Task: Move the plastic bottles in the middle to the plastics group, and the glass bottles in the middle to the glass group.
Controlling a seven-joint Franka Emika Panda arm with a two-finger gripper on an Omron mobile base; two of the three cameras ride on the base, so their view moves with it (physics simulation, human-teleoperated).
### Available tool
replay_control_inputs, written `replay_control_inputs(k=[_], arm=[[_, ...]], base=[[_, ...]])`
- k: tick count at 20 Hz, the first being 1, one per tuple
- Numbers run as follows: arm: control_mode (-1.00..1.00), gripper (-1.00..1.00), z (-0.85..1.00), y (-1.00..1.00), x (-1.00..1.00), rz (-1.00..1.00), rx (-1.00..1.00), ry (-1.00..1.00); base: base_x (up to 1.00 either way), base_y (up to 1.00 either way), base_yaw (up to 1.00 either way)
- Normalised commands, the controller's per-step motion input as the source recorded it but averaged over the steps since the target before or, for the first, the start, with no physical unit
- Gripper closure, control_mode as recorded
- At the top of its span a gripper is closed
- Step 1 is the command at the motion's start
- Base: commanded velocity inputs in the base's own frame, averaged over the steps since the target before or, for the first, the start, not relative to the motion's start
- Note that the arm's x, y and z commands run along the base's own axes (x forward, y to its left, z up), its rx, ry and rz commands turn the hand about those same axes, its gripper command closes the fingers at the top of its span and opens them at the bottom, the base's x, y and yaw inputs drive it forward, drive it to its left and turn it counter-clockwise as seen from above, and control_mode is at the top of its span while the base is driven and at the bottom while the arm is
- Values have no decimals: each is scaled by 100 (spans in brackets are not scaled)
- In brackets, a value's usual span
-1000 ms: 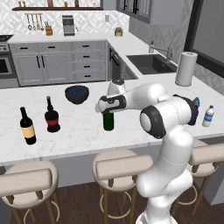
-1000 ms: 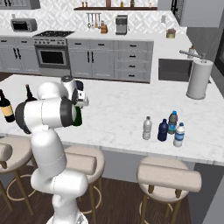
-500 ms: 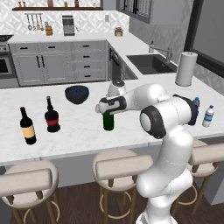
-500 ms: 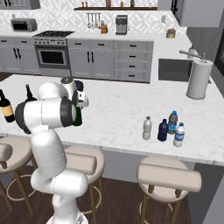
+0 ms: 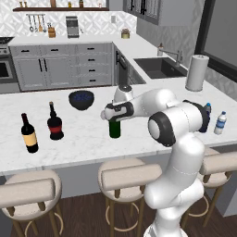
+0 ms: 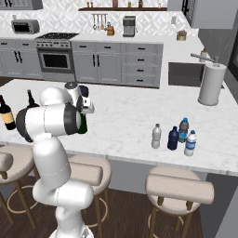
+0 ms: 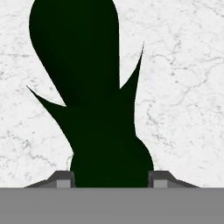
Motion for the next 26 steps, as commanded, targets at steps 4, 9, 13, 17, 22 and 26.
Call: replay_control_inputs(k=[4,9,13,17,22,26], arm=[[-100,100,25,1,-9,0,4,-1],[-100,100,55,6,-34,5,7,0],[-100,100,16,55,-42,16,1,0],[-100,100,2,86,-46,22,0,0],[-100,100,2,100,-43,21,0,-4],[-100,100,3,100,-21,15,-2,-3]], base=[[0,0,0],[0,0,0],[0,0,0],[0,0,0],[0,0,0],[0,0,0]])
